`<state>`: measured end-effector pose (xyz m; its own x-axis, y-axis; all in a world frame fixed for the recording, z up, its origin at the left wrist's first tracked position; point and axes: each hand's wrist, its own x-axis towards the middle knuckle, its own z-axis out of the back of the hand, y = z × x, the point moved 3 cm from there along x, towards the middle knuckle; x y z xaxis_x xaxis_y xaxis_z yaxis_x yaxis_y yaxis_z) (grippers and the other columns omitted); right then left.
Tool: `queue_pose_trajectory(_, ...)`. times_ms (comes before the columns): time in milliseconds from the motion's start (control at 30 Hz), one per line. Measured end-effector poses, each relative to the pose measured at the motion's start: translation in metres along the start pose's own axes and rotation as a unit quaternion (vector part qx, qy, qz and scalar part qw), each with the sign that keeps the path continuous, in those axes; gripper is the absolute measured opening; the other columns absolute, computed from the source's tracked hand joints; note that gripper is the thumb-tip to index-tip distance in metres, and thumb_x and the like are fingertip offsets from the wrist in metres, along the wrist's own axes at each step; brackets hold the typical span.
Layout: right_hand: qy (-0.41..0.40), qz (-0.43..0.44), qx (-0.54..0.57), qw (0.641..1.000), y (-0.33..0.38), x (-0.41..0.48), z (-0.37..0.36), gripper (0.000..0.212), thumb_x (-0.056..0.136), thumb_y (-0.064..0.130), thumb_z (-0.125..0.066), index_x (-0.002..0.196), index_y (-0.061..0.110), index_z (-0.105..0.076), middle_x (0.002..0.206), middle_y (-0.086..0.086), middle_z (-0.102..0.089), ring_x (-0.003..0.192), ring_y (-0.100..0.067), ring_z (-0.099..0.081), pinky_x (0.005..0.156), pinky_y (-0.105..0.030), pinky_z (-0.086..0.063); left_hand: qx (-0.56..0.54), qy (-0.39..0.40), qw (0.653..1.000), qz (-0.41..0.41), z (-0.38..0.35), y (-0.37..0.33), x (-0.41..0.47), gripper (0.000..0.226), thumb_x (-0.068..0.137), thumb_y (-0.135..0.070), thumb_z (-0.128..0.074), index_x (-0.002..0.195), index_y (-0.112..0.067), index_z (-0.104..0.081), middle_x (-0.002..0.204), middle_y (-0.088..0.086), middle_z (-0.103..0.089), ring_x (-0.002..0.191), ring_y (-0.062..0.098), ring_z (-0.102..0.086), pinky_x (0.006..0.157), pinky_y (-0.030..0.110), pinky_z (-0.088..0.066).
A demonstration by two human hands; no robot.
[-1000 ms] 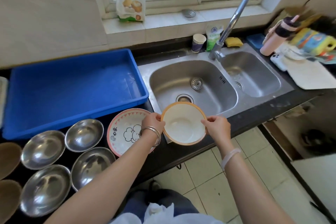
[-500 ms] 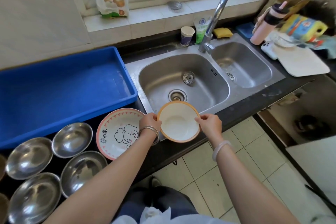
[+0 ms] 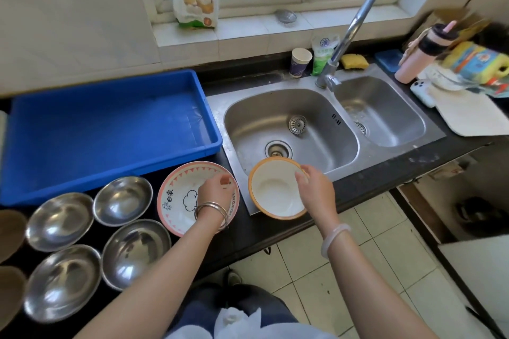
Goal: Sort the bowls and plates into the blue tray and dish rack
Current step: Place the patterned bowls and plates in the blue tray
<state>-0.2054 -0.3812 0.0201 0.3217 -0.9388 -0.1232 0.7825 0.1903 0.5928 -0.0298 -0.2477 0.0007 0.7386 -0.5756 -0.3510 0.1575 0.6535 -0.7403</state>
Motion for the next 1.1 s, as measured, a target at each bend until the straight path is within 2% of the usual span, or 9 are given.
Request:
queue_pose_trajectory(167,0.126,0.103,0.014,0.987,0.066,-0.002,-0.043,0.036,0.096,0.032,-0.047,0.126,0.016,-0.057,0.126,-0.003,-0.063,0.116,-0.021,-0.056,0.088,-0.025,-0.037,0.060,-0.067,0.996,0.023,0.041,0.028,-0.003,0.038,0.086,-0.016,-0.059,0.124,-0.016,-0.056,0.132,0.008,-0.055,0.119,0.028,-0.051,0.100,0.038,-0.042)
queue_pose_trajectory(267,0.201,0.148,-0.055,0.967,0.096,-0.004,-0.075,0.038,0.095,0.035,-0.048,0.125,0.014,-0.057,0.122,-0.007,-0.065,0.111,-0.025,-0.059,0.088,-0.034,-0.045,0.113,-0.079,0.988,0.073,0.057,0.048,-0.005,0.048,0.085,-0.022,-0.060,0.132,-0.020,-0.049,0.139,0.010,-0.045,0.128,0.030,-0.040,0.106,0.040,-0.034)
queue_pose_trajectory(400,0.254,0.185,-0.138,0.939,0.113,0.003,-0.108,0.025,0.094,0.028,-0.048,0.110,0.012,-0.059,0.103,-0.011,-0.068,0.096,-0.029,-0.062,0.071,-0.033,-0.045,0.100,-0.065,0.987,0.110,0.066,0.065,-0.007,0.056,0.083,-0.018,-0.062,0.136,-0.018,-0.042,0.128,0.014,-0.050,0.113,0.032,-0.053,0.096,0.041,-0.047)
queue_pose_trajectory(500,0.287,0.177,-0.173,0.925,0.114,0.011,-0.123,0.028,0.092,0.022,-0.048,0.117,0.013,-0.055,0.109,-0.012,-0.066,0.100,-0.031,-0.060,0.072,-0.032,-0.041,0.059,-0.087,0.988,0.117,0.069,0.069,-0.005,0.047,0.080,-0.008,-0.060,0.125,-0.014,-0.050,0.119,0.014,-0.058,0.099,0.031,-0.061,0.085,0.039,-0.053)
queue_pose_trajectory(667,0.305,0.175,-0.212,0.912,0.117,0.024,-0.138,0.021,0.091,0.012,-0.041,0.108,0.009,-0.054,0.109,-0.015,-0.064,0.098,-0.034,-0.059,0.073,-0.035,-0.042,0.078,-0.112,0.979,0.150,0.072,0.076,0.001,0.038,0.084,0.000,-0.047,0.121,-0.010,-0.051,0.115,0.014,-0.062,0.102,0.034,-0.060,0.081,0.041,-0.050)
queue_pose_trajectory(800,0.313,0.181,-0.196,0.912,0.118,0.031,-0.137,0.023,0.091,0.009,-0.039,0.101,0.011,-0.060,0.102,-0.013,-0.066,0.090,-0.031,-0.060,0.069,-0.034,-0.046,0.042,-0.154,0.976,0.147,0.076,0.081,0.004,0.040,0.082,0.008,-0.040,0.110,-0.012,-0.062,0.105,0.011,-0.068,0.095,0.031,-0.061,0.070,0.034,-0.046)
queue_pose_trajectory(900,0.316,0.184,-0.162,0.916,0.121,0.034,-0.129,0.021,0.089,0.009,-0.043,0.098,0.012,-0.063,0.090,-0.009,-0.065,0.086,-0.031,-0.063,0.075,-0.043,-0.056,-0.018,-0.165,0.975,0.150,0.081,0.085,0.004,0.041,0.082,0.006,-0.043,0.112,-0.014,-0.063,0.107,0.006,-0.069,0.098,0.026,-0.062,0.073,0.030,-0.046)
queue_pose_trajectory(1000,0.320,0.179,-0.109,0.924,0.130,0.038,-0.118,0.021,0.089,0.011,-0.045,0.097,0.012,-0.064,0.082,-0.005,-0.061,0.081,-0.031,-0.066,0.073,-0.048,-0.058,-0.083,-0.194,0.965,0.158,0.095,0.084,0.007,0.028,0.085,-0.006,-0.054,0.108,-0.016,-0.066,0.102,-0.001,-0.071,0.097,0.019,-0.065,0.077,0.026,-0.050)
queue_pose_trajectory(1100,0.326,0.174,-0.056,0.928,0.149,0.044,-0.106,0.019,0.089,0.009,-0.049,0.094,0.017,-0.065,0.084,-0.007,-0.066,0.074,-0.030,-0.069,0.062,-0.046,-0.060,-0.178,-0.218,0.946,0.162,0.115,0.080,0.009,0.020,0.086,-0.017,-0.059,0.103,-0.014,-0.068,0.089,-0.003,-0.068,0.079,0.009,-0.063,0.061,0.013,-0.043)
